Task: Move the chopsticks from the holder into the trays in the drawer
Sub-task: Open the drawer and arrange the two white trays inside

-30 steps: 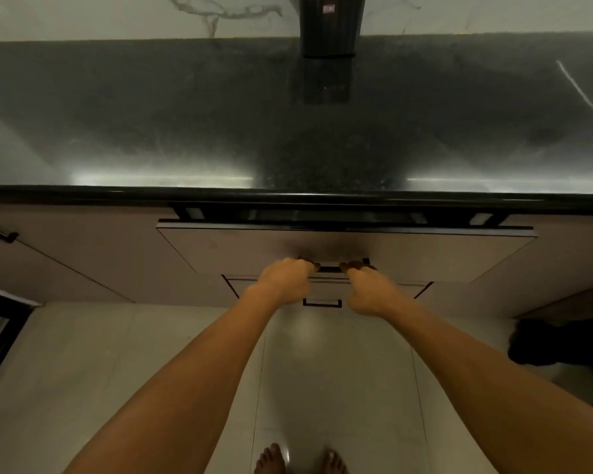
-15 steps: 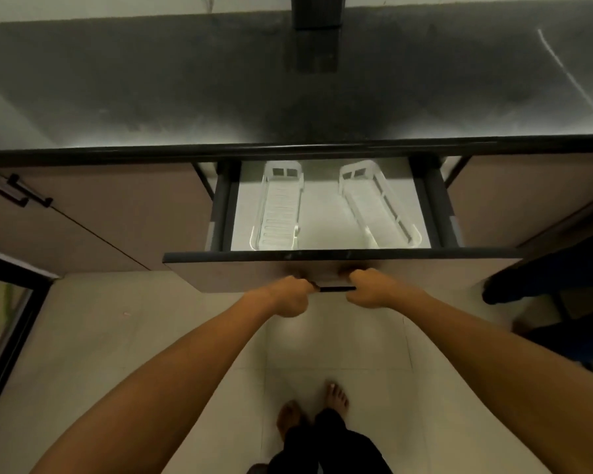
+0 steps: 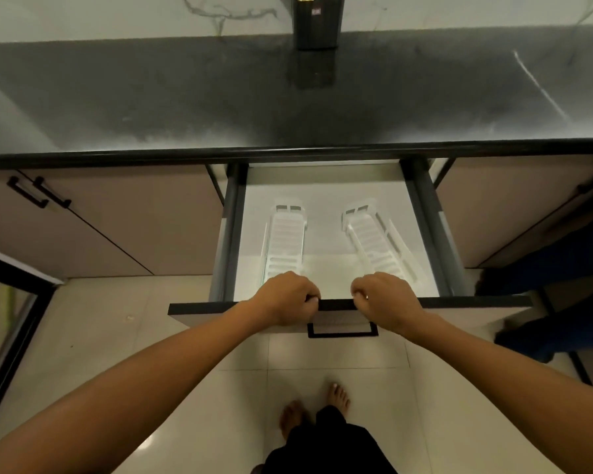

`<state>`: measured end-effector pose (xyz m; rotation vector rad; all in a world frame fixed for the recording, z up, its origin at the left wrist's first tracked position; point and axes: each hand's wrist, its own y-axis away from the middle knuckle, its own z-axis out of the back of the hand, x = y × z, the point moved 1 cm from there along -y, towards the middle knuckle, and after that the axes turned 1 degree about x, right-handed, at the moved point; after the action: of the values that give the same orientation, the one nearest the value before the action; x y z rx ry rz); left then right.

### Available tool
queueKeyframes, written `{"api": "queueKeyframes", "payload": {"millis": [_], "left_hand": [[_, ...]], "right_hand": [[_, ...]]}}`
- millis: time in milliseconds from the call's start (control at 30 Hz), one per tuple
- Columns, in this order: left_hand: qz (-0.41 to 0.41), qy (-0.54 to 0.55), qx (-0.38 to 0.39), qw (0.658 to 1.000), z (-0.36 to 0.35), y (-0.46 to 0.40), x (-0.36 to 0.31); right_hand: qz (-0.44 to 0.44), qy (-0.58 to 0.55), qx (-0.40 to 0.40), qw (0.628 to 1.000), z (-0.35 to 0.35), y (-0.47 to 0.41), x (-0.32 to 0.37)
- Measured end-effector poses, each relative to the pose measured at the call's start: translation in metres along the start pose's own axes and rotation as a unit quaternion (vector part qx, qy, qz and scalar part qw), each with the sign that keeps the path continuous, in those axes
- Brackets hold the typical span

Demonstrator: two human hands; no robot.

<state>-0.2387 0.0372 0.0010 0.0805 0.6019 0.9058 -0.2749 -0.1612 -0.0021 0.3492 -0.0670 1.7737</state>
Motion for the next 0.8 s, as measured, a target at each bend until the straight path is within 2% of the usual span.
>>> {"api": "queueKeyframes", "payload": {"millis": [200,300,400,667,733,800], "left_hand": [[0.054,0.105,0.136,0.984,0.001,0.009,-0.007],[0.035,0.094,0.194,0.976,0.001,0.017,-0.016],[0.006,0.057,0.227,0.972,-0.004,0.024,-0.018],[0.037,0.097,0.208,0.973,-0.004,0.013,-0.006],[0.064,0.109,0.150,0.981,0.000,0.005,0.008],[0.124,0.093,0.044,0.987,0.004,-0.003,0.028]], "right_hand": [[0.001,-0.116,0.191,0.975,0.010,0.010,-0.001],[0.006,-0.148,0.266,0.953,0.009,0.017,-0.006],[0.011,-0.155,0.296,0.942,0.004,0.025,-0.010],[-0.003,-0.200,0.294,0.935,0.002,0.020,-0.018],[-0.025,-0.224,0.273,0.935,0.003,0.012,-0.026],[-0.075,-0.215,0.196,0.954,0.004,-0.001,-0.042]]}}
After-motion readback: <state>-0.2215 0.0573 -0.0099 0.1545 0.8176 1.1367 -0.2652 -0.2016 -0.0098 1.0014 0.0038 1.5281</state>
